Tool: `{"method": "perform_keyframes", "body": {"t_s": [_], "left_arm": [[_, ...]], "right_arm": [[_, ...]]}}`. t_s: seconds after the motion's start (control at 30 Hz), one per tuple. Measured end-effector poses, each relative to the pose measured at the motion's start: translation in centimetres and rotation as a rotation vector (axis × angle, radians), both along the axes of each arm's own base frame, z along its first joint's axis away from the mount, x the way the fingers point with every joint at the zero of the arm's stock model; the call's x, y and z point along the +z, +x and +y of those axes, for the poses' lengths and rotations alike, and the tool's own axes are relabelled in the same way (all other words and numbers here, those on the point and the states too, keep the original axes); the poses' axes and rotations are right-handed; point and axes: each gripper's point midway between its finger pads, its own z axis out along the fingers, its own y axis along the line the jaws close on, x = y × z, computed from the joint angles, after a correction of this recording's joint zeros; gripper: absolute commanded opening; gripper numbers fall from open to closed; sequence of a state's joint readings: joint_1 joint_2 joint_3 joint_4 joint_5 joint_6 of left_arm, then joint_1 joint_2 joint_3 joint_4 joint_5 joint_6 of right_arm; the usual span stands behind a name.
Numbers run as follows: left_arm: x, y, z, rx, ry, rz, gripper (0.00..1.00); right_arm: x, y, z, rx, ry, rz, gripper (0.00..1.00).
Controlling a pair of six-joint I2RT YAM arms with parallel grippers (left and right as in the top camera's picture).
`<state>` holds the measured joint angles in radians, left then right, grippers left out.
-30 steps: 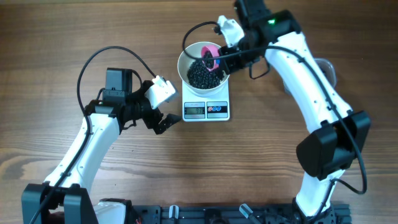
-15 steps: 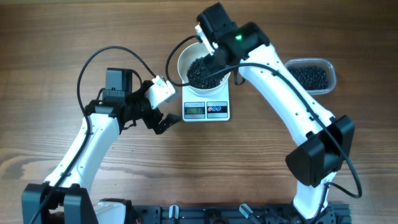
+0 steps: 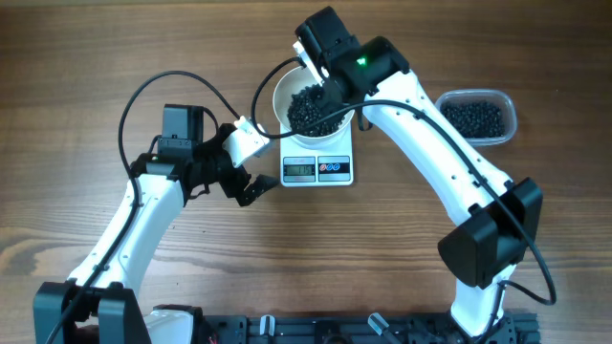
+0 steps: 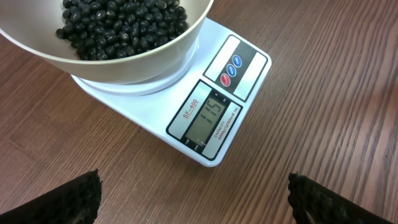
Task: Scoop item into bowl and weigh 150g on scale
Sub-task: 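Return the empty scoop with right gripper to the bean tub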
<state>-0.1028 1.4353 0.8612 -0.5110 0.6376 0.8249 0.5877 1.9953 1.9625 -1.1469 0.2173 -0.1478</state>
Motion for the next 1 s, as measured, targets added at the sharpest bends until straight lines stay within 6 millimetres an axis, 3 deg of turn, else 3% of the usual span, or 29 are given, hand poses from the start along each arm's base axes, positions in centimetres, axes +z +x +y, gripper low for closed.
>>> {"method": "perform_keyframes", "body": {"t_s": [0.13,0.27,0.43,0.53,0.6,0.7,0.83,1.0], "left_arm": [[0.0,0.0,0.0,0.000,0.000,0.000,1.00],[0.0,0.0,0.0,0.000,0.000,0.001,1.00],[0.0,0.0,0.0,0.000,0.000,0.000,1.00],[0.0,0.0,0.0,0.000,0.000,0.000,1.00],[0.0,0.0,0.0,0.000,0.000,0.001,1.00],[0.0,0.0,0.0,0.000,0.000,0.000,1.00],[0.0,0.0,0.0,0.000,0.000,0.000,1.00],[0.0,0.0,0.0,0.000,0.000,0.000,1.00]], "right_arm": [[-0.5,-0.3,-0.4,0.001,0.101,0.089,0.04],[0.5,0.4,-3.6,-0.087,0.187,0.122,0.04],[5.4,1.1,-11.1,-0.319,0.293,0.043,0.04],[6.3,0.1,-16.5,-0.487,0.308,0.065,0.04],[5.7,-0.7,-19.8,-0.591,0.301,0.104,0.04],[5.4,-0.7,-22.1,-0.656,0.305,0.104,0.04],[3.1,-1.5,-23.9,-0.711,0.263,0.153,0.04],[-1.6,-3.7,-25.3,-0.775,0.152,0.248,0.04]]}}
